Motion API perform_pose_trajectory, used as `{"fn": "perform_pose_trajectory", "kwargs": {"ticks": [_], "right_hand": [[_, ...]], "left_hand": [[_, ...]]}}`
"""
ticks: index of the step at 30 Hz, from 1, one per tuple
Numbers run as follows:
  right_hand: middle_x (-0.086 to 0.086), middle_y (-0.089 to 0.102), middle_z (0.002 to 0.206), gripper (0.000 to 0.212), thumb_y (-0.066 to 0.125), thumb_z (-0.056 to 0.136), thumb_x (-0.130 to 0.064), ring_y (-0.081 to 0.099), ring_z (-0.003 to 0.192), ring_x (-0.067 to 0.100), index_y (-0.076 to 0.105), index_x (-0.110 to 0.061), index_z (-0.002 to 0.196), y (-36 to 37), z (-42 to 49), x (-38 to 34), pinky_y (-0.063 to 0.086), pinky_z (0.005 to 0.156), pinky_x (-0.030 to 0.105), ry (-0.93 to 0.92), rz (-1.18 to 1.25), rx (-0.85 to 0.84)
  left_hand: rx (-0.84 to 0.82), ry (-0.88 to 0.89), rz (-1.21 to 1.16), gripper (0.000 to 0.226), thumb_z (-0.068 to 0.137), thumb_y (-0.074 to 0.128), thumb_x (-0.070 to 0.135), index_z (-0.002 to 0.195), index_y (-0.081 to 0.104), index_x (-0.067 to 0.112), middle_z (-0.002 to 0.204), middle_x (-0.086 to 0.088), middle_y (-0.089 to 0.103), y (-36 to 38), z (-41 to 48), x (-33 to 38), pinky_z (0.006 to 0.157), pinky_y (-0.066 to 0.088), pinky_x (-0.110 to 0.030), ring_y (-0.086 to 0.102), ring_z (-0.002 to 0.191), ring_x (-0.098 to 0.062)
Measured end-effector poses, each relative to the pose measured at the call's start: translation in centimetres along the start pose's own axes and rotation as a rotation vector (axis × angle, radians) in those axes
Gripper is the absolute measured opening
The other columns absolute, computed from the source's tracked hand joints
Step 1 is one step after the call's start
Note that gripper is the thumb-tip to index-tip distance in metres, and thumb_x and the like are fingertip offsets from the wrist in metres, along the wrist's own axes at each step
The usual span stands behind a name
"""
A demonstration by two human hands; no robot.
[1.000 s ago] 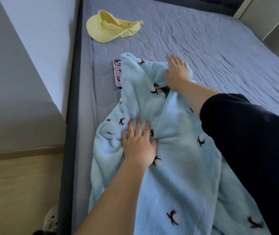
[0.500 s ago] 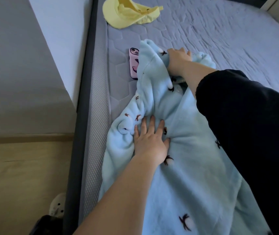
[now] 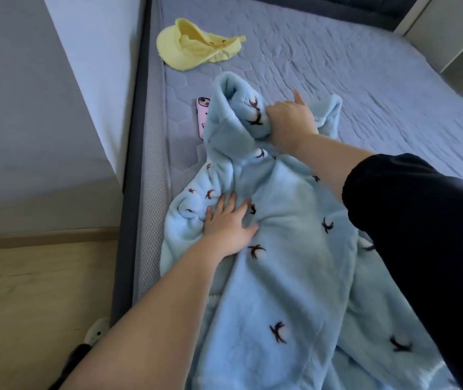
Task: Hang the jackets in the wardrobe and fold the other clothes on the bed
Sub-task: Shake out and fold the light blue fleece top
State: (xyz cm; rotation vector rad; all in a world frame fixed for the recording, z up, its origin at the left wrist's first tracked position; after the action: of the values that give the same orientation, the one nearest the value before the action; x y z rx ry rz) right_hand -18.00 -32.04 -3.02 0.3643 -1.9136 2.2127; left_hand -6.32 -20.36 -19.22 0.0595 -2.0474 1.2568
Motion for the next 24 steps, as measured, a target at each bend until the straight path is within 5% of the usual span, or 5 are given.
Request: {"fn": "perform_pose_trajectory", "kwargs": {"ticks": [4, 9, 15, 20, 24], "right_hand": [[0.014, 0.059, 0.084, 0.018, 0.063, 0.08, -0.017, 0.058, 0.086, 0.034, 0.056, -0.007, 0.092, -4.2, -4.6, -1.1, 0.018, 0.113, 0.045, -0.105, -0.055, 0.078], [0.018, 0.058, 0.078, 0.017, 0.064, 0.068, 0.004, 0.057, 0.071, 0.034, 0.061, 0.0, 0.084, -9.7, -12.2, -3.5, 0.045, 0.071, 0.043, -0.259, 0.057, 0.307], [0.01, 0.056, 0.072, 0.009, 0.067, 0.072, -0.001, 0.054, 0.062, 0.027, 0.061, -0.007, 0.075, -11.3, -22.8, -5.6, 0.045, 0.056, 0.035, -0.384, 0.126, 0.51], [0.009, 0.055, 0.071, 0.012, 0.064, 0.075, 0.004, 0.051, 0.061, 0.025, 0.06, -0.006, 0.071, -9.0, -29.8, -7.0, 0.041, 0.059, 0.033, -0.361, 0.211, 0.514], [0.008, 0.052, 0.068, 0.018, 0.047, 0.082, 0.001, 0.047, 0.059, 0.023, 0.057, -0.007, 0.069, -9.8, -33.2, -7.8, 0.037, 0.058, 0.032, -0.339, 0.243, 0.572]], "left_hand": [[0.077, -0.096, -0.807, 0.039, 0.1, 0.044, 0.028, 0.137, 0.049, 0.018, 0.149, -0.004, 0.039, -3.8, -2.5, -0.2, 0.092, 0.041, -0.01, 0.047, 0.122, -0.009], [0.087, -0.325, -1.933, 0.054, 0.1, 0.02, 0.051, 0.132, 0.047, 0.016, 0.133, -0.014, 0.054, -6.0, -6.5, -1.6, 0.098, 0.035, -0.047, 0.056, 0.113, -0.033], [-0.117, -0.376, -1.704, 0.064, 0.082, 0.046, 0.07, 0.108, 0.065, 0.015, 0.104, -0.017, 0.067, -5.4, -12.1, 0.9, 0.07, 0.055, -0.048, 0.066, 0.084, -0.035], [-0.176, -0.504, -1.454, 0.029, 0.092, 0.056, 0.031, 0.107, 0.065, 0.006, 0.091, -0.014, 0.071, -1.1, -16.7, 2.6, 0.064, 0.058, -0.039, 0.069, 0.075, -0.027], [-0.095, -0.575, -1.372, 0.023, 0.091, 0.057, 0.018, 0.103, 0.065, 0.001, 0.087, -0.015, 0.067, 0.6, -19.7, 2.9, 0.076, 0.053, -0.04, 0.064, 0.075, -0.027]]}}
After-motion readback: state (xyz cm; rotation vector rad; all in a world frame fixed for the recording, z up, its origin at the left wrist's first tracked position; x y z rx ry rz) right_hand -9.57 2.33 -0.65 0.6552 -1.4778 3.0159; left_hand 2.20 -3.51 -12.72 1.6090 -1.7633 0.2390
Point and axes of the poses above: each hand's wrist, its own z-axis towards the middle knuckle, its own y-axis out of the palm, x = y × z, the point moved 9 cm from there along z, towards the middle knuckle
